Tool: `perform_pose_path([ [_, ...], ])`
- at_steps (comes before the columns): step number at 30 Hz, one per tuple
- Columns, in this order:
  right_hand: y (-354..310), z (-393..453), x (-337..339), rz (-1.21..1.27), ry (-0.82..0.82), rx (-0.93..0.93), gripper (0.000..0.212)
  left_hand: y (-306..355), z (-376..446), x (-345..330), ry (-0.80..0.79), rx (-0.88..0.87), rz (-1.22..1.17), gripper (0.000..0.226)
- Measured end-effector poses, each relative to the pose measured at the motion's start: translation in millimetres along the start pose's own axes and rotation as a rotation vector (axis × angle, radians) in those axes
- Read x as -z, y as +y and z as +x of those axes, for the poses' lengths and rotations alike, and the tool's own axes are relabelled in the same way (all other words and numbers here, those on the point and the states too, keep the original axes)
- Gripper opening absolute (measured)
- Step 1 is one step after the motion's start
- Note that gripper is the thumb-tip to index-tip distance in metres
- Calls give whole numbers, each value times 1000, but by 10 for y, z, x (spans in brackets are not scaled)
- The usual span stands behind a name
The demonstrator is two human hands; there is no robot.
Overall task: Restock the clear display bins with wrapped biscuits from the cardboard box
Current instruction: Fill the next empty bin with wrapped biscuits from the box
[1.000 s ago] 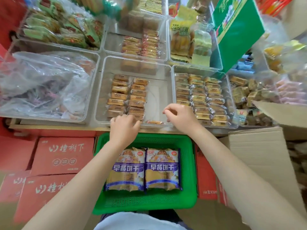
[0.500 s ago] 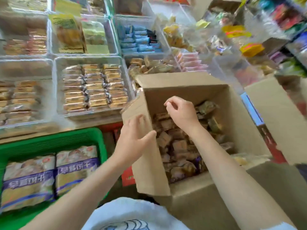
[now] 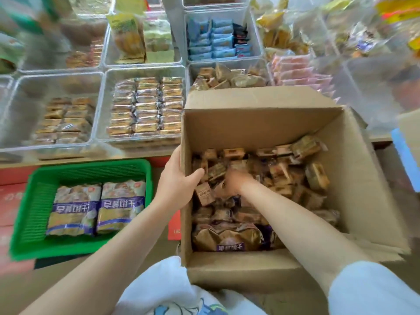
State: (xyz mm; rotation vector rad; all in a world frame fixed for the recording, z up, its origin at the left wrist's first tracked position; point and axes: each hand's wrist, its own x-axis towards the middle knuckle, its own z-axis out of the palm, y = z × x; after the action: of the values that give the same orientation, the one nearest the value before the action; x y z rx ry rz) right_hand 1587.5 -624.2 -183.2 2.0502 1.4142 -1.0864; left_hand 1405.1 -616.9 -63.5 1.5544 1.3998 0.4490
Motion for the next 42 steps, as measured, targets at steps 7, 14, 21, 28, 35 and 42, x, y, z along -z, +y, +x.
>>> perform_pose_path([
  [7, -34, -21, -68, 12, 134, 6, 90, -9, 3, -11, 21, -21, -1, 63],
  [14, 94, -790, 906, 843, 32, 378, 48, 7, -75, 24, 122, -268, 147, 95],
  [21, -567, -1433, 1141, 834, 282, 566, 55, 243, 19, 549, 45, -369, -289, 59],
  [28, -1857, -1197, 1194, 666, 398, 573, 30, -477, 442, 1877, -86, -83, -641, 34],
  [35, -3698, -514, 1096, 393, 369, 535, 28, -1692, 1010, 3258, -111, -37, -337, 37],
  [42, -4707, 197, 1181, 220, 619, 278, 21, -2831, 1681, 4288, 34, -117, 467, 37],
])
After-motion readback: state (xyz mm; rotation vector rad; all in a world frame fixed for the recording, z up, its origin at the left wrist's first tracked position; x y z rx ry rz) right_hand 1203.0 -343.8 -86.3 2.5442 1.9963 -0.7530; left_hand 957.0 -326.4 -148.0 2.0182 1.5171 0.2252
